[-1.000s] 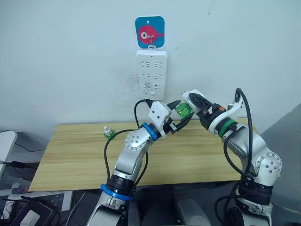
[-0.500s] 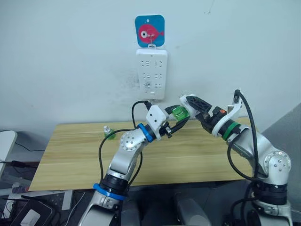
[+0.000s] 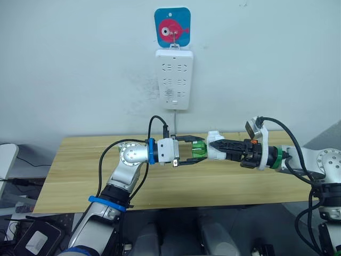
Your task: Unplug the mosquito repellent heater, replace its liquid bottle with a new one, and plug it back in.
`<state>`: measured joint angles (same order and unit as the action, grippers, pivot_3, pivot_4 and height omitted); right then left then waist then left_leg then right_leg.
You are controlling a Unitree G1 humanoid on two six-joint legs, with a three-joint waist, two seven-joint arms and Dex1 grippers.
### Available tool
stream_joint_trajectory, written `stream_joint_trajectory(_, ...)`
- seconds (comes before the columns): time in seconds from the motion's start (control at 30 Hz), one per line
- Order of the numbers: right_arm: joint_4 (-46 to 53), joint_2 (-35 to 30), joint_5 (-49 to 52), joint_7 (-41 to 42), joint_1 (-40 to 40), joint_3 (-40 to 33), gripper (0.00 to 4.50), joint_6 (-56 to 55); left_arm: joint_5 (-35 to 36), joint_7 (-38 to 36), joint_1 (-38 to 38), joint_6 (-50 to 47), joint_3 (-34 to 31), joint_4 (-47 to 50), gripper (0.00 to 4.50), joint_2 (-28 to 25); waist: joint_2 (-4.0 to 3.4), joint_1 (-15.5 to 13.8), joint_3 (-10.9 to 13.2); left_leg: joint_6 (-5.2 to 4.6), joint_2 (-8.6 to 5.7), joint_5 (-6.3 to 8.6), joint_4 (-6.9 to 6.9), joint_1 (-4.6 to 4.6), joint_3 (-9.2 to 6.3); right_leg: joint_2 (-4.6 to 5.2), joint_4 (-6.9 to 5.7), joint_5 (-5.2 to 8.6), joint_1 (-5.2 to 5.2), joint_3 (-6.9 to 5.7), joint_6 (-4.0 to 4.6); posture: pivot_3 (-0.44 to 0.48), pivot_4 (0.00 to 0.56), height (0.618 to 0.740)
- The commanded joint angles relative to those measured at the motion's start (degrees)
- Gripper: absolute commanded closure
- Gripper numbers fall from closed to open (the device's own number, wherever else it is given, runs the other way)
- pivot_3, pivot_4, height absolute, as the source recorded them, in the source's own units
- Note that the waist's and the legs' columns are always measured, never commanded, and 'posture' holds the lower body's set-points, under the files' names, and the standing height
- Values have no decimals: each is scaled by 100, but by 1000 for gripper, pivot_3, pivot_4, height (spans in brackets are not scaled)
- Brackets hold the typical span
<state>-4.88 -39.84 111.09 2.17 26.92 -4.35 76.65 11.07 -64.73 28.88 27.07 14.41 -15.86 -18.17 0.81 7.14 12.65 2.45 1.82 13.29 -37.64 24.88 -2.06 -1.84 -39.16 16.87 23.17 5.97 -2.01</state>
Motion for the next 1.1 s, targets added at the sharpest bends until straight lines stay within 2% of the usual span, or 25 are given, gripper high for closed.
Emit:
stream_joint_trajectory(0.03,26,-15,191,146,138,-36,15,71,86,34,-110,56,29,324,2217,32,1,-32,6,0,0,0,2,0,0,0,1,0,0,0,0,-107,242,740)
stream_joint_trajectory(0.17,25,-109,191,175,140,4,15,117,59,142,-214,-4,16,417,2217,33,1,-92,7,0,1,0,5,0,-2,0,5,-1,0,-3,0,-109,240,740)
stream_joint_trajectory(0.27,91,-166,191,98,123,42,574,56,58,163,-243,-34,28,466,2217,52,2,-111,9,0,0,0,5,1,-2,1,5,-1,0,-3,-1,-110,239,740)
stream_joint_trajectory(0.37,132,-211,191,140,111,61,1520,47,64,196,-242,-87,46,494,2217,90,1,-126,9,0,0,0,5,0,0,2,6,-2,0,-2,-4,-111,237,740)
stream_joint_trajectory(0.53,217,-174,191,131,100,40,1512,-22,219,95,-287,-270,95,635,2217,89,1,-128,9,0,1,0,5,0,-2,2,6,-2,0,-4,-3,-110,235,740)
stream_joint_trajectory(0.57,256,-176,191,143,95,43,1512,-26,460,140,-305,-803,50,785,2217,109,1,-128,9,0,0,0,5,0,-2,2,6,-2,0,-4,-4,-111,233,740)
stream_joint_trajectory(0.77,737,-559,191,516,58,194,1512,127,2680,236,131,-5789,-270,1653,2217,-248,-2,-110,14,0,0,0,5,4,-14,2,6,13,0,-13,-28,-101,228,740)
stream_joint_trajectory(0.83,870,-691,191,654,31,261,1512,142,3947,394,778,-8253,-703,1003,2217,-317,0,-112,16,0,0,0,5,4,-23,1,4,13,-1,-25,-30,-96,221,740)
stream_joint_trajectory(0.87,905,-739,191,705,28,295,1512,133,4310,497,998,-8995,-879,731,2217,-305,0,-109,16,-1,-1,-1,5,6,-29,-1,3,14,0,-31,-30,-96,219,740)
stream_joint_trajectory(0.93,953,-832,179,810,50,358,1512,119,4702,409,1257,-9809,-1100,292,2217,-284,-1,-87,16,-2,-2,-1,4,6,-33,-3,2,14,-1,-37,-31,-103,213,740)
stream_joint_trajectory(1.0,988,-905,116,923,69,392,1512,103,5033,782,1543,-10503,-1593,-355,2217,-51,-1,-73,16,-2,-2,-1,4,5,-31,-3,4,14,-1,-35,-31,-107,209,740)
stream_joint_trajectory(1.1,997,-1001,154,983,74,421,1512,9,5039,984,1458,-10818,-1749,-464,2217,74,2,-68,17,-1,-1,-1,4,6,-29,-3,5,14,0,-34,-31,-120,203,740)
